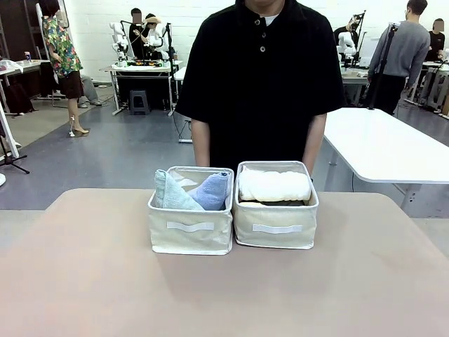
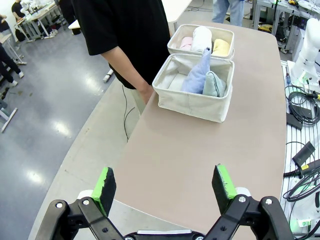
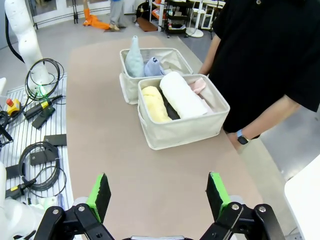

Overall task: Sort the towels based on their folding style.
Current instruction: Pick up another triangle-folded towel from the table and place it in the left Fabric basket.

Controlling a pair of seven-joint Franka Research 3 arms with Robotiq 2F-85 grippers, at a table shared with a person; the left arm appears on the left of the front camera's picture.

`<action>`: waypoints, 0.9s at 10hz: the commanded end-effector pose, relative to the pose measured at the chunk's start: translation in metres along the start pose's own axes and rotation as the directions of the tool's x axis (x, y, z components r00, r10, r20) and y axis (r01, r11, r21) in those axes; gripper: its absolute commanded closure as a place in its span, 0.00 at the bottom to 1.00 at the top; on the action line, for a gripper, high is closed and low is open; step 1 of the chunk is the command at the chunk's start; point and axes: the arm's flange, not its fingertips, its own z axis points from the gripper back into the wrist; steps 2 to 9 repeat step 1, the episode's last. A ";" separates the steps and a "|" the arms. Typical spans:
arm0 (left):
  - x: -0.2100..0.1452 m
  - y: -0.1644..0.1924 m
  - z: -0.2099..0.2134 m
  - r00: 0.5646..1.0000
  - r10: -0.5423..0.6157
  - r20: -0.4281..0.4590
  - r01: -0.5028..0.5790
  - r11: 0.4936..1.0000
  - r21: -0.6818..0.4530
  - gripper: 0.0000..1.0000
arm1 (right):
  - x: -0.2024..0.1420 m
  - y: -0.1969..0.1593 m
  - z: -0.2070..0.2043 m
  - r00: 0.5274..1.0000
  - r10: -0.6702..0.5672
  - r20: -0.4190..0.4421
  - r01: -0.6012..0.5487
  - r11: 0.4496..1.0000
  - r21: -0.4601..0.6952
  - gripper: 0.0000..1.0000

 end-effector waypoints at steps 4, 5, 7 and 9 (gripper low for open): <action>0.001 -0.002 0.000 1.000 -0.002 -0.002 0.002 1.000 0.000 0.00 | -0.002 0.001 -0.003 0.999 0.015 0.037 -0.015 1.000 -0.003 0.00; 0.001 -0.002 0.000 1.000 -0.002 -0.002 0.002 1.000 0.000 0.00 | -0.002 0.001 -0.003 0.999 0.015 0.037 -0.015 1.000 -0.003 0.00; 0.001 -0.002 0.000 1.000 -0.002 -0.002 0.002 1.000 0.000 0.00 | -0.002 0.001 -0.003 0.999 0.015 0.037 -0.015 1.000 -0.003 0.00; 0.001 -0.002 0.000 1.000 -0.002 -0.002 0.002 1.000 0.000 0.00 | -0.002 0.001 -0.003 0.999 0.015 0.037 -0.015 1.000 -0.003 0.00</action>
